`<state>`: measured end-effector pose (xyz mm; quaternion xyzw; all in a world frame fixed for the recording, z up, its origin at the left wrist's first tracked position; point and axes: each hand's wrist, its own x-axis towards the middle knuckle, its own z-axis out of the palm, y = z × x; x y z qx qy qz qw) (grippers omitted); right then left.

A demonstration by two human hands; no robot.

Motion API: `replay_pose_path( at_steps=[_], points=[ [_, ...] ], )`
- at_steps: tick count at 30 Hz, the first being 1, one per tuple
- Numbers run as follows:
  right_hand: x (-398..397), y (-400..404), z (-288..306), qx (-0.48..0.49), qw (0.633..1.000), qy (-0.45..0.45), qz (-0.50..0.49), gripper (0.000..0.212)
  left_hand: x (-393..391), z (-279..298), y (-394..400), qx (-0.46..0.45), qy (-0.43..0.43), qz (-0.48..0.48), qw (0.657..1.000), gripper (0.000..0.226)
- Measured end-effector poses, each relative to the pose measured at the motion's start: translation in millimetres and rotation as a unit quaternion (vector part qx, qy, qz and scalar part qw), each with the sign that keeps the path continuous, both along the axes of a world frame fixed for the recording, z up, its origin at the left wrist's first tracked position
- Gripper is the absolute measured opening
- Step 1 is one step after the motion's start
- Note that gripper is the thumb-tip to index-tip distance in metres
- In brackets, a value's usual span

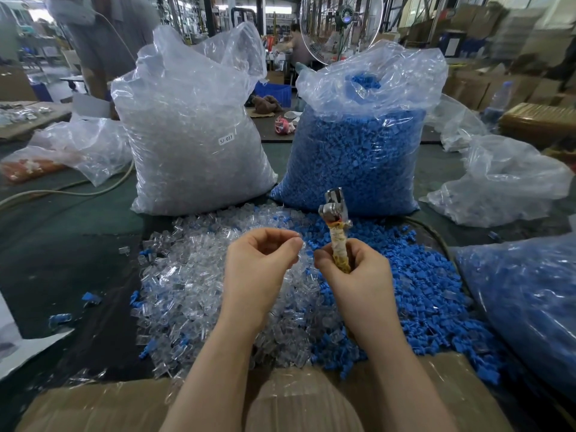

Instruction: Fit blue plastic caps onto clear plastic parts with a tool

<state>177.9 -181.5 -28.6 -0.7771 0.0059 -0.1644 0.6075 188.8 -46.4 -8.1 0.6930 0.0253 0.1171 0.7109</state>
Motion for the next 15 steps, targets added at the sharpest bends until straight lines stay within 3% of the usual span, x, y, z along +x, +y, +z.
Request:
replay_pose_path(
  at_steps=[5, 15],
  points=[
    [-0.6, 1.0, -0.9, -0.005, 1.000, 0.000, -0.001, 0.016, -3.3, 3.0, -0.9, 0.007, -0.013, -0.009, 1.000, 0.010],
    [-1.2, 0.5, 2.7, -0.031, 0.999, -0.007, -0.025, 0.019, -8.7, 6.0, -5.6, 0.151, -0.077, -0.008, 0.985, 0.027]
  ],
)
